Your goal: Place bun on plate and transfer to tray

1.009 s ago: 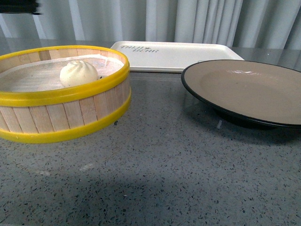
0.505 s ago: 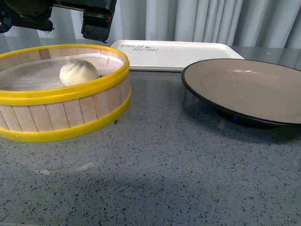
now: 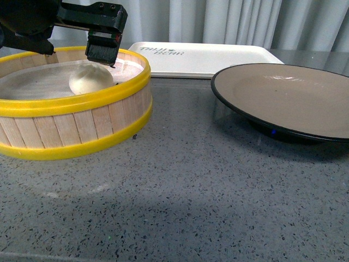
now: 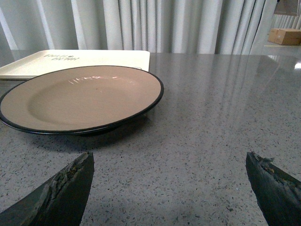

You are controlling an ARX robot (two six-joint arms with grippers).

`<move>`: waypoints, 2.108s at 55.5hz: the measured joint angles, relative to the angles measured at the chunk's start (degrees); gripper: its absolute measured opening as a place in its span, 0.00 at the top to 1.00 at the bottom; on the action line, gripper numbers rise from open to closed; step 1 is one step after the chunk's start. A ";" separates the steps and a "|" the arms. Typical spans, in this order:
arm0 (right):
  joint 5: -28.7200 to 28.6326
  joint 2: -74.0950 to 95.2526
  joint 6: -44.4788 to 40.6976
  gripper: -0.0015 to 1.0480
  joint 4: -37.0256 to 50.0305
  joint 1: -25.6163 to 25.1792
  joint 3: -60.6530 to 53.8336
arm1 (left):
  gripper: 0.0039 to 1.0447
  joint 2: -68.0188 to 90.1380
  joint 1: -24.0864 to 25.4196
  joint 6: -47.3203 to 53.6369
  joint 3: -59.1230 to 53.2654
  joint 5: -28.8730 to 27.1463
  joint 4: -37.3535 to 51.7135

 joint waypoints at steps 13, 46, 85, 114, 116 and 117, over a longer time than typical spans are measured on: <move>0.00 0.00 0.00 0.08 0.00 0.00 0.00 | 0.06 0.72 -0.79 -0.07 -0.15 0.24 -0.79; 0.00 0.00 0.00 0.08 0.00 0.00 0.00 | 0.69 1.22 -1.40 0.22 -0.66 0.26 -0.74; 0.00 0.00 0.00 0.08 0.00 0.00 0.00 | 0.97 -2.01 -2.51 0.94 6.78 1.18 -5.03; 0.00 0.00 0.00 0.08 0.00 0.00 0.00 | 0.97 12.50 -24.13 3.48 32.30 -4.26 -10.21; 0.00 0.00 0.00 0.08 0.00 0.00 0.00 | 0.97 13.90 -25.20 3.50 33.40 -4.33 -10.45; 0.00 0.00 0.00 0.08 0.00 0.00 0.00 | 0.97 14.82 -25.92 3.52 34.16 -4.50 -10.75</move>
